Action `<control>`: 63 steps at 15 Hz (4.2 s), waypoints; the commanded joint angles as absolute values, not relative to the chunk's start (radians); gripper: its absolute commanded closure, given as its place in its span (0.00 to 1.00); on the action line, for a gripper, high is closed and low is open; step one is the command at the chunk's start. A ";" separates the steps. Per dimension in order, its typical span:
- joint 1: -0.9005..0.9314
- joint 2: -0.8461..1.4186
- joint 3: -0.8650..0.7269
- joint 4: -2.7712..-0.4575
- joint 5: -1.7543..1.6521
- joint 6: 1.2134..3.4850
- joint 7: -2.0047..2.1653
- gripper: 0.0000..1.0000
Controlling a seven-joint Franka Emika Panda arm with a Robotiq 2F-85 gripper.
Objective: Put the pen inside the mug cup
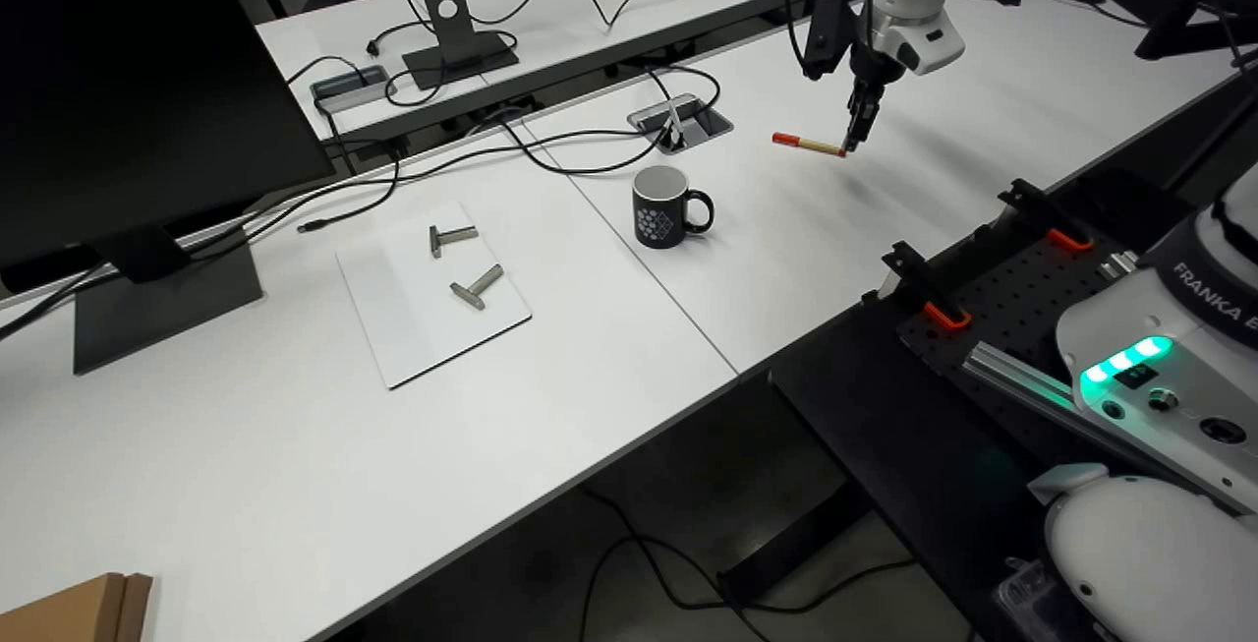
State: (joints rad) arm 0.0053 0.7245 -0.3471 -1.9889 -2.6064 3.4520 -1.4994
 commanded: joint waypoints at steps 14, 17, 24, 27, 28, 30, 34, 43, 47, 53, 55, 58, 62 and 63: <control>0.002 0.724 -0.343 -1.990 -2.606 3.450 -1.498 0.00; 0.002 0.724 -0.343 -1.990 -2.606 3.450 -1.498 0.00; 0.002 0.724 -0.343 -1.990 -2.606 3.450 -1.498 0.00; 0.002 0.724 -0.343 -1.990 -2.606 3.450 -1.498 0.00; 0.002 0.724 -0.343 -1.990 -2.606 3.450 -1.498 0.00; -0.001 0.726 -0.343 -1.984 -2.606 3.454 -1.481 0.00; 0.003 0.737 -0.363 -1.943 -2.606 3.449 -1.376 0.00; -0.112 0.747 -0.261 -1.776 -2.605 3.487 -1.345 0.00; -0.324 0.782 -0.018 -1.792 -2.602 3.464 -1.389 0.00; -0.308 0.846 -0.067 -1.755 -2.597 3.471 -1.325 0.00; -0.342 0.836 -0.038 -1.788 -2.603 3.453 -1.351 0.00; -0.329 0.837 -0.050 -1.777 -2.603 3.454 -1.345 0.00; -0.275 0.840 -0.097 -1.778 -2.603 3.454 -1.322 0.00; -0.253 0.844 -0.113 -1.773 -2.603 3.455 -1.315 0.00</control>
State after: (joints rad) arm -0.3158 0.8374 -0.0632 -1.7801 -2.6028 3.4513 -1.3443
